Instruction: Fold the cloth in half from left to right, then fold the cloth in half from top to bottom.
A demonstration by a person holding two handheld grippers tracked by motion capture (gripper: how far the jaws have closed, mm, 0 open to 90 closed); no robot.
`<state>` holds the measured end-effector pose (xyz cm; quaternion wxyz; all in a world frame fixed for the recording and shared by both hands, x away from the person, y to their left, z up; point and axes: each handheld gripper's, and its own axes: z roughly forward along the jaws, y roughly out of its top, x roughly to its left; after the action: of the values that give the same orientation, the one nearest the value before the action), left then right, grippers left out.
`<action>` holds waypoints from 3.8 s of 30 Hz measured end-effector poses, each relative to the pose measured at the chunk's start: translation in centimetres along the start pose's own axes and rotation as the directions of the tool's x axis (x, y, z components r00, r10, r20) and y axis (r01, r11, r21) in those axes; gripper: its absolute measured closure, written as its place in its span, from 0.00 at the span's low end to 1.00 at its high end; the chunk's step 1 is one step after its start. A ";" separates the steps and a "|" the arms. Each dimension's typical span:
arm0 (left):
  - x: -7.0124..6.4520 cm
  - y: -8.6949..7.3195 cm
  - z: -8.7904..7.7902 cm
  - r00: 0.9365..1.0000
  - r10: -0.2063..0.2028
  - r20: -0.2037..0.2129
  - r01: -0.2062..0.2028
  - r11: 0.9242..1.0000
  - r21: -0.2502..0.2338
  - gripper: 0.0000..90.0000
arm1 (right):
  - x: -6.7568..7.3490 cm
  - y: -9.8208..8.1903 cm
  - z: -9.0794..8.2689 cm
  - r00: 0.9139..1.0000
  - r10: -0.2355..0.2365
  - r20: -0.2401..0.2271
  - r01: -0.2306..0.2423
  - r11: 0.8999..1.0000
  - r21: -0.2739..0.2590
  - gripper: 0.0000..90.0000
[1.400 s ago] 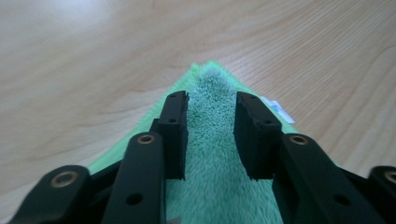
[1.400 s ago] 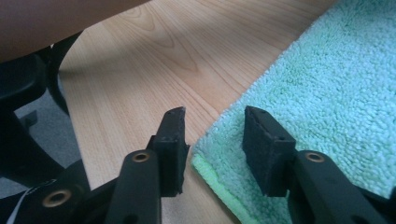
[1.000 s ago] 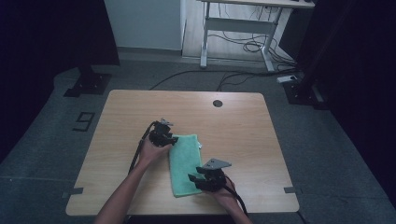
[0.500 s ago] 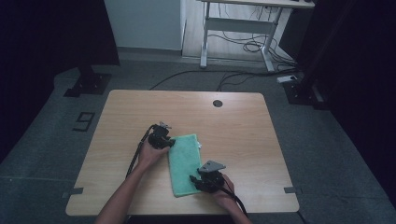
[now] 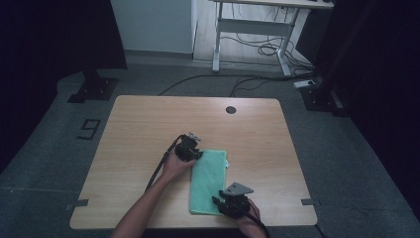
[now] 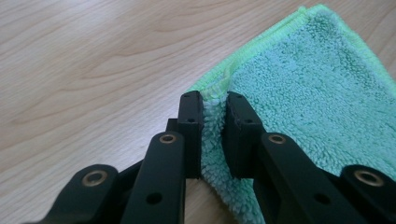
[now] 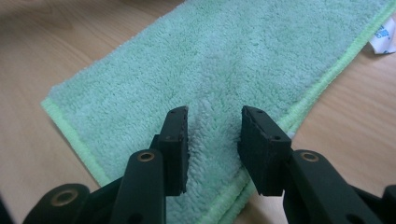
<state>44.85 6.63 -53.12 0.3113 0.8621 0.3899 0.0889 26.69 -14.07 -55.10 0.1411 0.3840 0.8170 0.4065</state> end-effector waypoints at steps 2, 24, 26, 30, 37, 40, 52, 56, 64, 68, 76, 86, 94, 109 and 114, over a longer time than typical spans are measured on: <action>0.1 0.0 -0.1 1.000 -0.004 0.003 0.004 1.000 0.002 0.85 | -0.4 -0.1 -0.1 1.000 0.017 -0.026 -0.017 1.000 -0.003 0.64; 1.2 -0.8 -0.7 0.999 -0.040 0.002 0.041 0.999 -0.012 0.80 | -3.1 6.5 7.4 0.998 -0.031 -0.053 0.031 0.999 -0.006 0.58; 1.2 -0.8 -0.7 0.999 -0.039 0.001 0.039 0.999 -0.007 0.80 | -2.4 5.5 6.6 0.997 -0.067 -0.050 0.066 0.998 -0.014 0.57; 1.2 -0.8 -0.7 0.999 -0.047 0.002 0.047 0.999 -0.006 0.80 | -1.5 4.4 5.3 0.992 -0.116 -0.048 0.115 0.993 -0.009 0.56; 1.2 -0.9 -0.7 0.998 -0.060 0.004 0.060 0.998 -0.015 0.80 | -1.1 7.2 6.2 0.992 -0.112 -0.066 0.109 0.993 -0.047 0.57; 1.4 -0.9 -0.7 0.997 -0.076 0.017 0.076 0.997 -0.019 0.80 | -0.8 8.0 7.8 0.989 -0.108 -0.099 0.107 0.994 -0.014 0.59; 1.4 -1.0 -0.7 0.997 -0.079 0.013 0.079 0.997 -0.021 0.80 | 1.5 6.3 7.4 0.974 -0.203 -0.104 0.206 0.978 0.020 0.57; 1.4 -0.9 -0.7 0.997 -0.081 0.014 0.081 0.996 -0.022 0.80 | 2.0 5.8 6.8 0.968 -0.215 -0.127 0.220 0.975 0.020 0.55; 1.4 -0.9 -0.7 0.997 -0.082 0.012 0.082 0.996 -0.021 0.79 | 2.9 5.0 5.9 0.956 -0.241 -0.166 0.248 0.969 0.020 0.52; 1.4 -0.9 -0.7 0.996 -0.083 0.014 0.084 0.996 -0.021 0.79 | 3.0 4.6 5.6 0.954 -0.243 -0.173 0.249 0.968 0.015 0.51; 1.5 -0.9 -0.7 0.996 -0.087 0.017 0.088 0.996 -0.020 0.79 | 3.3 4.0 5.0 0.947 -0.257 -0.191 0.262 0.965 0.002 0.49; 1.7 -0.9 -1.8 0.995 -0.100 0.028 0.102 0.993 -0.063 0.70 | 2.0 4.5 3.9 0.962 -0.201 -0.183 0.191 0.979 -0.075 0.46; 2.4 -0.8 -4.5 0.991 -0.122 0.046 0.127 0.982 -0.141 0.64 | -1.1 5.1 3.1 0.984 -0.117 -0.135 0.103 0.989 -0.106 0.46; 3.1 -1.6 -5.8 0.994 -0.102 0.034 0.106 0.978 -0.180 0.56 | -4.8 6.9 3.2 0.997 -0.009 -0.083 -0.003 0.990 -0.144 0.44; 3.4 -1.8 -6.0 0.994 -0.102 0.037 0.107 0.976 -0.189 0.55 | -5.7 7.3 3.7 0.998 0.004 -0.069 -0.014 0.991 -0.134 0.45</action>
<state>43.68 12.77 -49.74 0.4022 0.8076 0.4200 0.0976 36.28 -13.52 -52.29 0.1368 0.3631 0.7902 0.4743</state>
